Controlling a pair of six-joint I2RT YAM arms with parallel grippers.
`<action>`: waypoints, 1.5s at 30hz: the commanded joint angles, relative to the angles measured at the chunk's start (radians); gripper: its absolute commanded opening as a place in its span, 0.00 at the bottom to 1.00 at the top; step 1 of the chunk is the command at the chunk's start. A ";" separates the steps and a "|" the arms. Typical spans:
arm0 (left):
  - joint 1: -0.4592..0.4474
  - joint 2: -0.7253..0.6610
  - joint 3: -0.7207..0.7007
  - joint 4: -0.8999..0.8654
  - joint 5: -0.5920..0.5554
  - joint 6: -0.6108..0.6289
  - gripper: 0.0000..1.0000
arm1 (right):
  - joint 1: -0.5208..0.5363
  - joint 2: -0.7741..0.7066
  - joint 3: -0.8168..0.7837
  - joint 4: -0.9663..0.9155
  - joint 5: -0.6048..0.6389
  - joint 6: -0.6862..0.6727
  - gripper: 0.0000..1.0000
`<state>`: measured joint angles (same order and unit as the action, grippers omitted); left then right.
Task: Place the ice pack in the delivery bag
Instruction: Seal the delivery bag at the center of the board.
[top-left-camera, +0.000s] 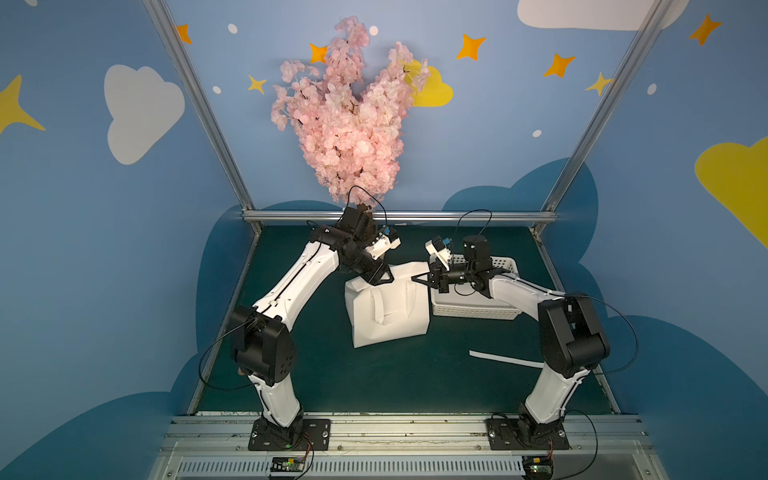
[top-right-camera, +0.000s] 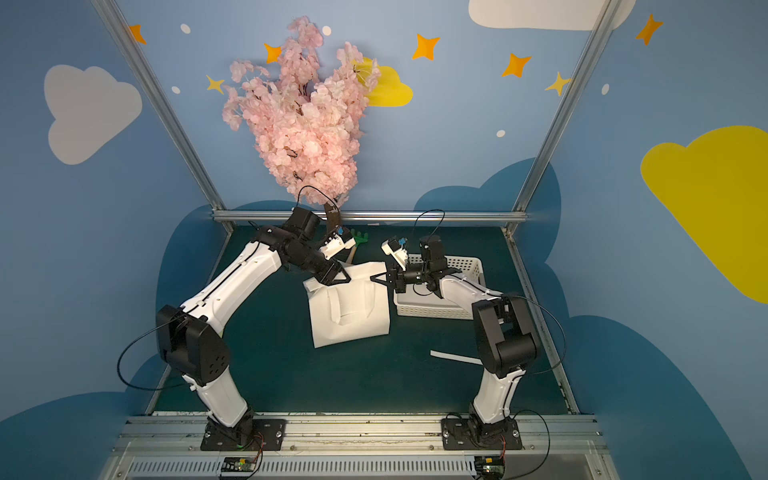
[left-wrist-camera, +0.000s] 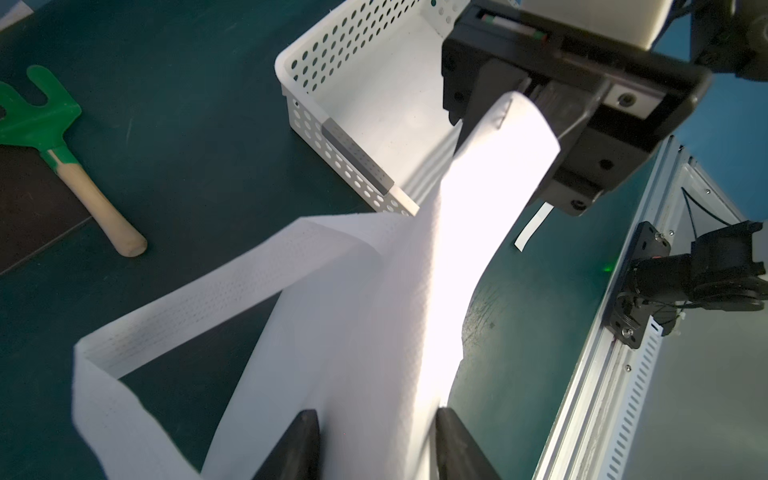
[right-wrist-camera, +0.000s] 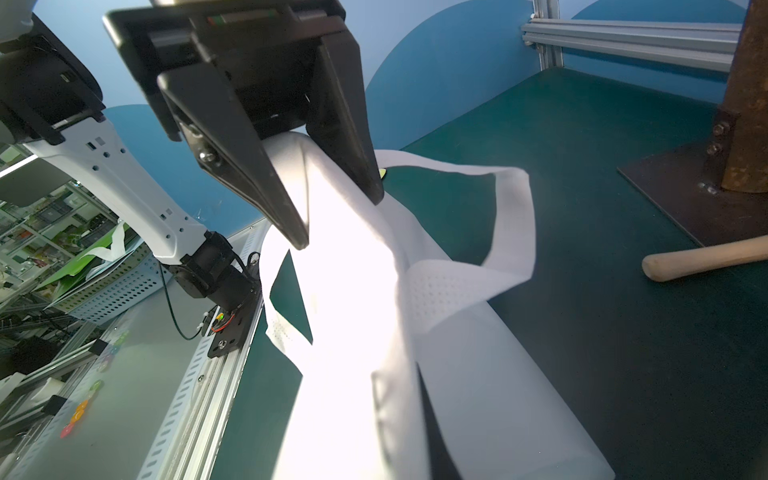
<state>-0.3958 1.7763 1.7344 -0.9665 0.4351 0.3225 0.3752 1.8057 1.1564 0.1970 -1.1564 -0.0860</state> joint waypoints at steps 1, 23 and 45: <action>-0.003 0.018 0.022 -0.032 -0.004 0.013 0.44 | 0.008 -0.039 0.021 -0.027 0.010 -0.022 0.00; 0.003 0.041 -0.003 -0.018 0.076 -0.025 0.38 | 0.022 -0.048 0.018 -0.068 0.030 -0.061 0.00; 0.006 0.095 0.054 -0.055 0.061 -0.046 0.27 | 0.023 -0.044 0.021 -0.078 0.031 -0.066 0.00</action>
<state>-0.3882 1.8534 1.8114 -1.0016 0.4984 0.2771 0.3920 1.7889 1.1568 0.1493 -1.1248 -0.1390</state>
